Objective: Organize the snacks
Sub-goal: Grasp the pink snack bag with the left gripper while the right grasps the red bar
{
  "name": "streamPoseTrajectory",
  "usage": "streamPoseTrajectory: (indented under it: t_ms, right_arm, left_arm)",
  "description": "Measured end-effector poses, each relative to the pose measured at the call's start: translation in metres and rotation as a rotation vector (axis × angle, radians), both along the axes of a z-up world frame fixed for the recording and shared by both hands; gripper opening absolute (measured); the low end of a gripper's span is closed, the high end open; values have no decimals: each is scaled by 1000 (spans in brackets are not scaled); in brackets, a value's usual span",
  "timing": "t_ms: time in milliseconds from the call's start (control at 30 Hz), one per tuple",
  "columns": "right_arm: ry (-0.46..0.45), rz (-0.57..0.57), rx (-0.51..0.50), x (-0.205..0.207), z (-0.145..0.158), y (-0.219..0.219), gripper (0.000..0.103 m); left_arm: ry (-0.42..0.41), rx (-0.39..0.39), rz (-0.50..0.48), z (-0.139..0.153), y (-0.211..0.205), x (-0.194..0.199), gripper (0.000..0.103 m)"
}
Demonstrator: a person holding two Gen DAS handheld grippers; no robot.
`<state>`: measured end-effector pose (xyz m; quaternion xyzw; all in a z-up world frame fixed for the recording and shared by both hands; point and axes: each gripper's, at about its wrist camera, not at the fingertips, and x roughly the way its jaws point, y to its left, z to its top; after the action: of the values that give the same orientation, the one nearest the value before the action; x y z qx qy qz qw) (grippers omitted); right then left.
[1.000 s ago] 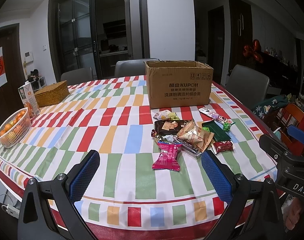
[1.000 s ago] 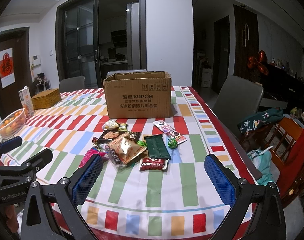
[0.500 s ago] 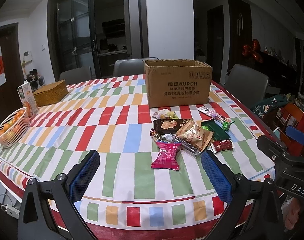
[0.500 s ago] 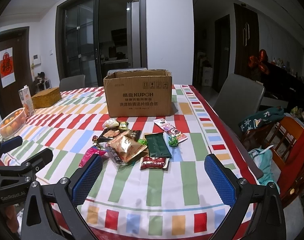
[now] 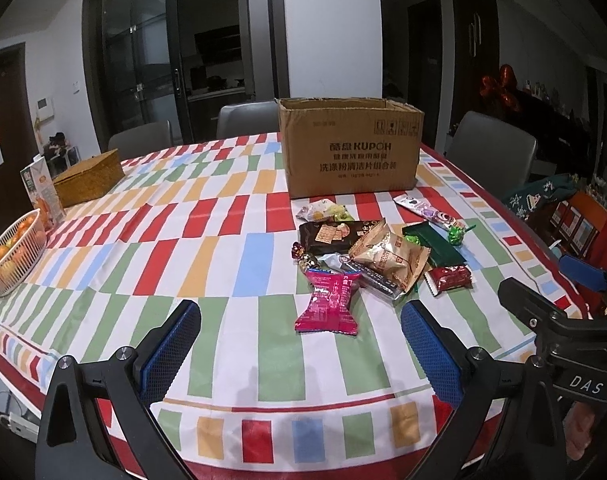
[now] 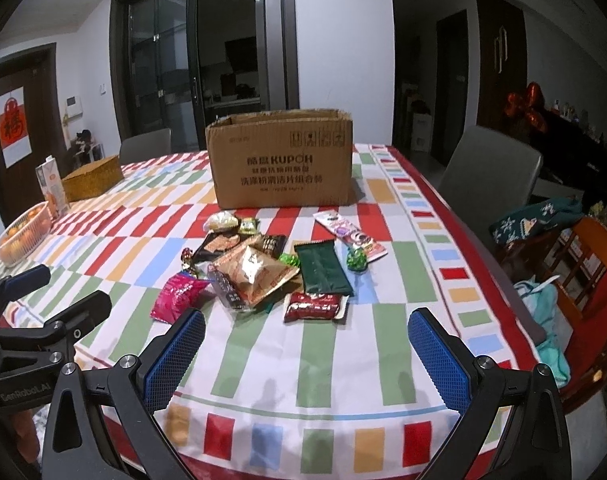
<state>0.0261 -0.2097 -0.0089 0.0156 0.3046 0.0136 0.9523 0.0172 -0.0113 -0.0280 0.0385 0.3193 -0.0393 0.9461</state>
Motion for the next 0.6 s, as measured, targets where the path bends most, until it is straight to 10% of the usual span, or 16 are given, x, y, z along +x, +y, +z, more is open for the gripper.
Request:
streamPoseTrajectory:
  t_ms: [600]
  right_arm:
    - [132,28,45,64,-36,-4,87]
  left_arm:
    - [139,-2,-35,-41,-14,55,76]
